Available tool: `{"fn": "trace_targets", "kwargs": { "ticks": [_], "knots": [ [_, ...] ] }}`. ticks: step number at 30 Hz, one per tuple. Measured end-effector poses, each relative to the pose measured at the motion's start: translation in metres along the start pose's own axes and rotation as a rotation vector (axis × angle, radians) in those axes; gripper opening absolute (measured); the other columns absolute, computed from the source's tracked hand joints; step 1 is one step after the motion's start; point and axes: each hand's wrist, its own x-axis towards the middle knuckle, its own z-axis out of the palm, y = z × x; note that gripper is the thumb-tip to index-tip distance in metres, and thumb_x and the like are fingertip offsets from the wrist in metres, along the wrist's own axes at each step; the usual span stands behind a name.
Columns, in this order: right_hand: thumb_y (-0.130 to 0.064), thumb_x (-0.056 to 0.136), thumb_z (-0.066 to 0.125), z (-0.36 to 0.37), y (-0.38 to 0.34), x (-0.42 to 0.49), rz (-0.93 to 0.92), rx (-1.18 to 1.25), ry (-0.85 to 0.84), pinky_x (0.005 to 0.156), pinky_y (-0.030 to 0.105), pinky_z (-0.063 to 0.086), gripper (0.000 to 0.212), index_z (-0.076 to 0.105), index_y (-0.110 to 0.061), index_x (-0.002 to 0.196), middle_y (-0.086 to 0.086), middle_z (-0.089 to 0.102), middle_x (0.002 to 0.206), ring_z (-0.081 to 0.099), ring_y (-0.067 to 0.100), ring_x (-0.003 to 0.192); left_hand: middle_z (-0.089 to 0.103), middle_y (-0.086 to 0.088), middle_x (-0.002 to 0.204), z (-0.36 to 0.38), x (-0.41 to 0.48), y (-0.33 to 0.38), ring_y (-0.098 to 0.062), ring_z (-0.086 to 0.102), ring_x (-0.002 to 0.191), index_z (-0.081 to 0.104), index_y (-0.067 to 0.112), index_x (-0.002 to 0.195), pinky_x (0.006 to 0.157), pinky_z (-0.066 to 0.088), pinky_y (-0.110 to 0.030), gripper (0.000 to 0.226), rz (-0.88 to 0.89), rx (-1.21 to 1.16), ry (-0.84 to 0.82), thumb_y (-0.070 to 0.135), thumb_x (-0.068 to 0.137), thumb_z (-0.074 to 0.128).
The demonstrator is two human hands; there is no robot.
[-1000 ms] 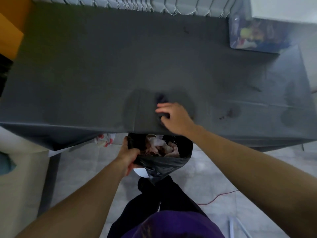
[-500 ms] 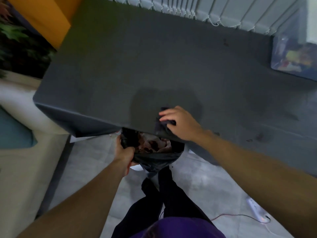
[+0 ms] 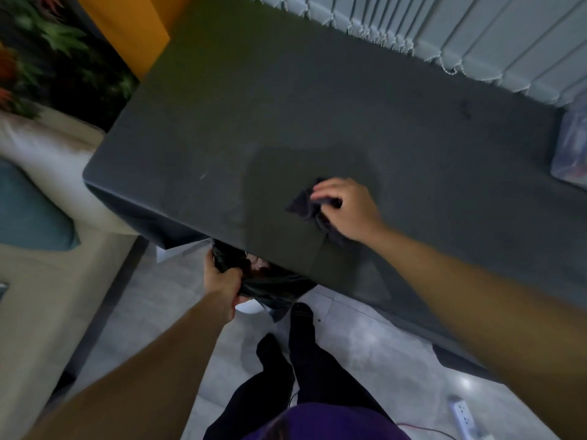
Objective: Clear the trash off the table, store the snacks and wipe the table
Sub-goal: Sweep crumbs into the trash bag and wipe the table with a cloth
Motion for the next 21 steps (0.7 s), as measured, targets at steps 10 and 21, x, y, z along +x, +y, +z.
{"fn": "trace_targets", "kwargs": {
  "ticks": [10,21],
  "knots": [
    [-0.008,0.081,0.056,0.004,0.020,0.104,0.302,-0.180,0.292,0.101,0.033,0.037,0.034,0.071,-0.004,0.111,0.014,0.066,0.125,0.059,0.032,0.117,0.053,-0.004,0.118,-0.004,0.008,0.013,-0.034,0.068,0.088,0.034,0.040,0.144,0.059,0.062,-0.047,0.076,-0.059,0.017,-0.036,-0.013,0.091,0.042],
    [-0.010,0.086,0.060,0.047,-0.025,0.082,-0.001,-0.166,0.118,0.093,0.017,0.032,0.028,0.075,-0.017,0.109,-0.005,0.068,0.121,0.054,0.024,0.104,0.058,0.004,0.106,-0.010,0.007,0.020,-0.027,0.068,0.082,0.034,0.041,0.146,0.053,0.061,-0.040,0.077,-0.061,0.009,-0.039,-0.012,0.090,0.044]
  ]
}}
